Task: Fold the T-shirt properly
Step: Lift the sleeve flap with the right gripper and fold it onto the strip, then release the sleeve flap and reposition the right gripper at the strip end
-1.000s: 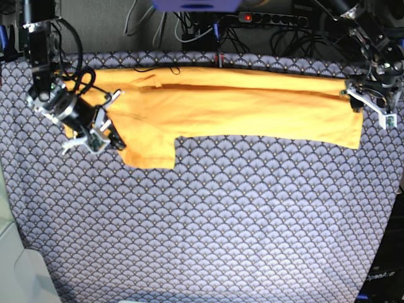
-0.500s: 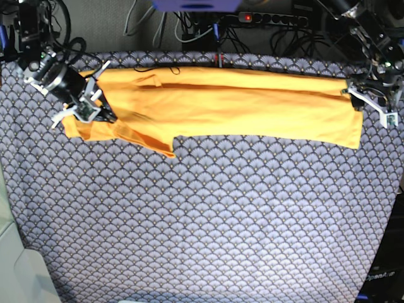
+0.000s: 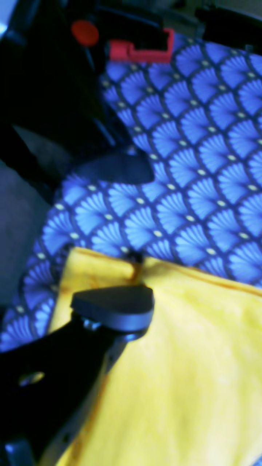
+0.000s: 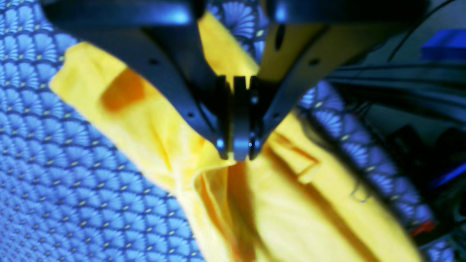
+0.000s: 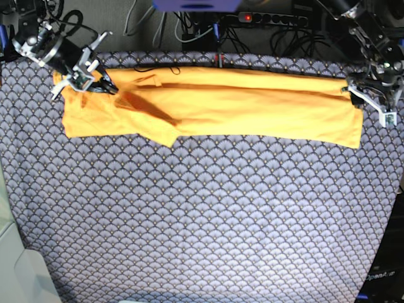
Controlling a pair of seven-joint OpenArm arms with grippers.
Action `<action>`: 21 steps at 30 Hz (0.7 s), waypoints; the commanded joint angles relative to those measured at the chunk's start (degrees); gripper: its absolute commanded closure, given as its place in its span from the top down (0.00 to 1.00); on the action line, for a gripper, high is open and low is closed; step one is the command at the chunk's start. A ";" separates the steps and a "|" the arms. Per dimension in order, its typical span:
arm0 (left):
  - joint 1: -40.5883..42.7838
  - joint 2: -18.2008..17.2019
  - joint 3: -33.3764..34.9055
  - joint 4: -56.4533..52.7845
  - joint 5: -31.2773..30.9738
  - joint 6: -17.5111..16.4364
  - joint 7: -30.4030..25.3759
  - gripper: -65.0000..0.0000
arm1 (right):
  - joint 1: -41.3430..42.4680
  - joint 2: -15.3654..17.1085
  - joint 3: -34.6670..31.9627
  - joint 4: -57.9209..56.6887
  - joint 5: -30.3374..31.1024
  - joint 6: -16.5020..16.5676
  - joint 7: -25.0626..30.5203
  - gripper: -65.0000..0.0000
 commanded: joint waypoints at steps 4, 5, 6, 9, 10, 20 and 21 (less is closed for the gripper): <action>-0.67 -0.43 -0.01 1.53 1.81 0.07 -0.82 0.66 | 1.94 0.14 0.72 -1.89 0.83 -0.23 2.13 0.00; -0.58 -0.43 -0.01 1.53 1.90 0.07 -0.82 0.66 | 2.82 -0.74 0.80 -2.33 0.83 -0.23 2.04 0.00; -0.50 -0.43 -0.01 1.53 1.90 0.07 -0.82 0.66 | 3.70 -1.70 1.15 -3.38 0.74 -0.23 1.51 0.00; -0.32 -0.51 -0.01 1.53 1.90 0.07 -0.82 0.66 | 5.28 -2.41 2.56 -4.53 -2.42 -0.23 -1.83 0.00; -0.32 -0.51 -0.01 1.53 1.90 0.07 -0.82 0.66 | 5.46 -2.67 2.56 -4.62 -3.39 -0.23 -2.53 0.00; -0.85 -0.51 -0.01 1.53 1.90 0.07 -0.82 0.66 | 3.79 -4.25 2.39 -4.18 -8.84 -0.23 -0.60 0.00; -0.94 -0.51 0.07 1.53 1.90 0.07 -0.82 0.66 | 3.88 -4.25 2.47 -4.18 -9.10 -0.23 -0.60 0.00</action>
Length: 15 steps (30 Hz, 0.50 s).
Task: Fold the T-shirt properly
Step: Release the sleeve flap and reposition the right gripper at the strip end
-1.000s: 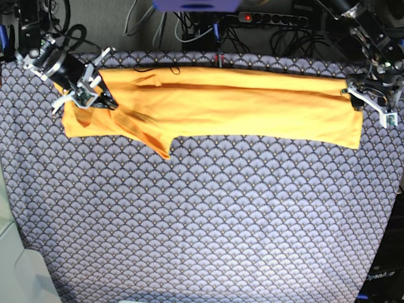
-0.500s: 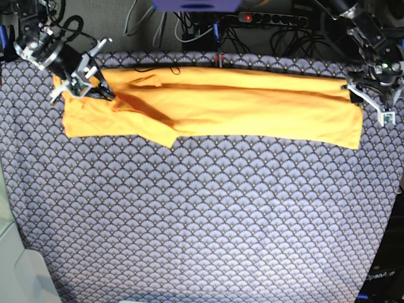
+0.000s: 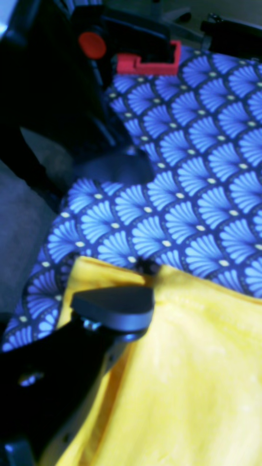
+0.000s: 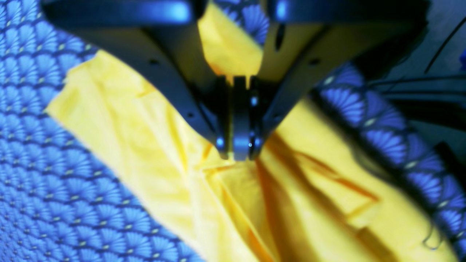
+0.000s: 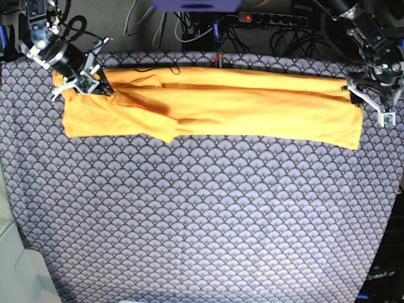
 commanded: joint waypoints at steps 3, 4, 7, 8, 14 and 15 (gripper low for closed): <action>-0.45 -0.91 0.01 1.18 -0.27 0.12 -1.02 0.66 | 0.34 0.71 0.51 0.78 0.58 -0.23 1.41 0.00; -0.45 -0.91 0.01 1.18 -0.27 0.12 -1.02 0.66 | 0.42 0.71 0.51 0.70 0.58 -0.23 1.32 0.00; -0.45 -0.91 0.01 1.18 -0.35 0.12 -1.02 0.66 | 0.42 0.71 0.51 0.70 0.58 -0.23 1.32 0.00; -0.45 -0.91 0.01 1.18 -0.35 0.20 -1.02 0.66 | 0.42 0.71 0.51 0.70 0.58 -0.23 1.32 0.00; -0.45 -0.91 0.01 1.18 -0.44 0.20 -1.02 0.66 | 0.16 0.88 0.33 0.70 0.58 -0.23 1.32 0.13; -0.45 -0.91 0.01 1.18 -0.35 0.20 -1.02 0.66 | 0.07 0.97 0.42 0.70 0.58 -0.23 1.41 0.18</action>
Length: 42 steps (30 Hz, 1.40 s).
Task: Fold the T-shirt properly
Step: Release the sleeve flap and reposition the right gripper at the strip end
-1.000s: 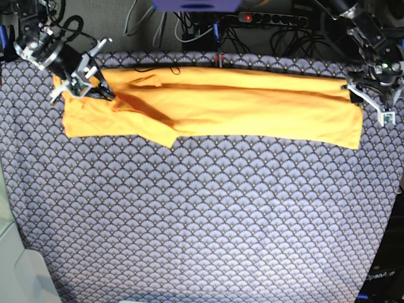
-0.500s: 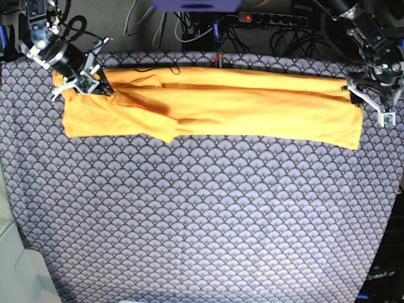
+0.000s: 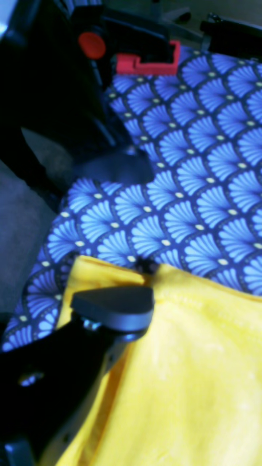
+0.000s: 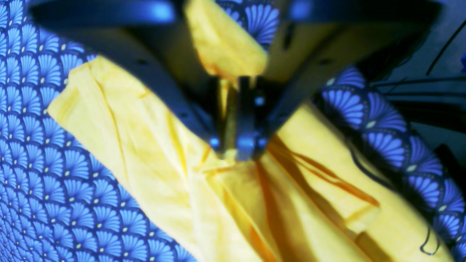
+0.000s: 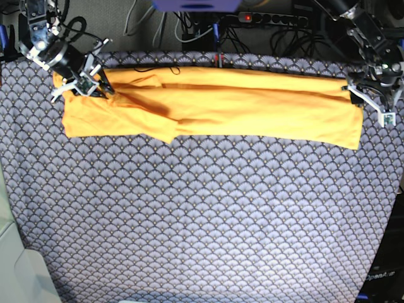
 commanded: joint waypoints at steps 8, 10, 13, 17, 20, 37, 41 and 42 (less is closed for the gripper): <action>-0.39 -0.88 -0.08 1.18 -0.18 0.20 -1.02 0.66 | -2.70 2.84 0.33 0.74 0.69 -0.21 1.41 0.56; -0.39 -0.88 -0.08 1.18 -0.18 0.20 -1.02 0.66 | -3.84 3.37 0.42 0.74 0.69 -0.21 1.41 0.58; -0.30 -0.88 -0.08 1.18 -0.35 0.20 -1.02 0.66 | -4.54 3.90 1.47 0.74 0.69 -0.21 1.41 0.58; -0.21 -0.80 -0.08 1.18 -0.53 0.12 -1.02 0.66 | -5.60 4.34 5.61 0.74 0.69 -0.21 1.41 0.58; -0.21 -0.80 -0.08 1.18 -0.62 0.03 -1.02 0.66 | -5.60 4.25 8.95 0.74 0.69 -0.21 1.50 0.58; 0.75 -0.88 -1.05 9.97 -0.53 -4.01 -1.02 0.66 | 8.38 -2.35 23.54 -5.77 5.70 -0.21 -2.10 0.58; 0.49 -0.88 -2.63 12.43 -0.62 -4.19 -0.93 0.66 | 11.63 -3.58 23.63 -6.12 5.79 -0.21 -9.93 0.58; 0.49 -1.15 -2.63 12.43 -0.62 -4.19 -0.93 0.66 | 11.99 -3.66 23.63 -6.12 6.58 -0.21 -11.77 0.59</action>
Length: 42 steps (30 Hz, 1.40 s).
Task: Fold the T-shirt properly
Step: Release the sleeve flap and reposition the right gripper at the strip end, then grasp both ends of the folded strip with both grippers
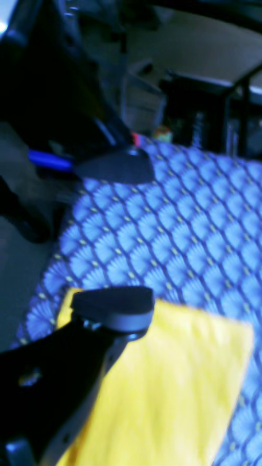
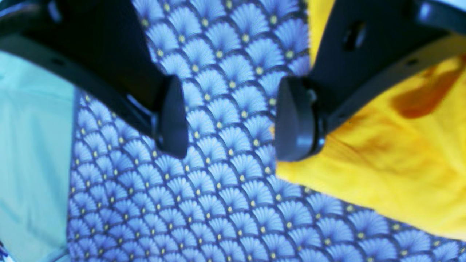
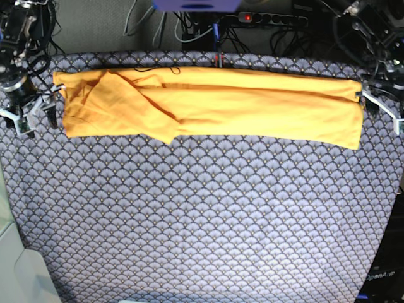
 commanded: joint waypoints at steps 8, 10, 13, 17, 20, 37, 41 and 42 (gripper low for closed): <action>-1.13 -3.79 -2.82 -5.29 -0.57 -1.62 -1.87 0.66 | -0.08 0.38 0.50 1.36 19.00 -0.25 -15.06 0.59; -2.98 -4.67 -2.91 -7.57 -0.22 -2.41 -1.87 0.66 | -0.08 0.11 0.50 1.36 20.06 -0.25 -16.81 0.59; -3.94 -5.72 -4.05 -10.56 -0.49 -2.32 -1.87 0.66 | -0.08 -0.33 0.50 1.10 20.06 -0.25 -17.08 0.59; -6.41 -7.30 -4.22 -13.81 -0.31 -2.32 -1.87 0.66 | -0.17 -1.29 0.50 0.66 20.06 -0.25 -17.08 0.58; -8.87 -7.66 -4.14 -17.33 -0.13 -2.32 -1.87 0.66 | 0.18 -1.91 0.50 -1.19 20.06 -0.25 -17.08 0.58; -10.63 -6.34 1.67 -16.28 -0.13 -3.33 0.59 0.66 | 0.36 -1.91 -3.63 -5.23 19.80 -0.25 -16.73 0.59; -10.27 -6.42 1.67 -15.40 -0.57 -3.33 2.26 0.66 | 0.45 -1.91 -3.72 -5.14 19.80 -0.25 -16.73 0.59; -10.36 -6.34 1.75 -15.48 -0.57 -3.33 2.00 0.66 | 0.80 -1.91 -4.24 -5.14 19.80 -0.25 -16.73 0.59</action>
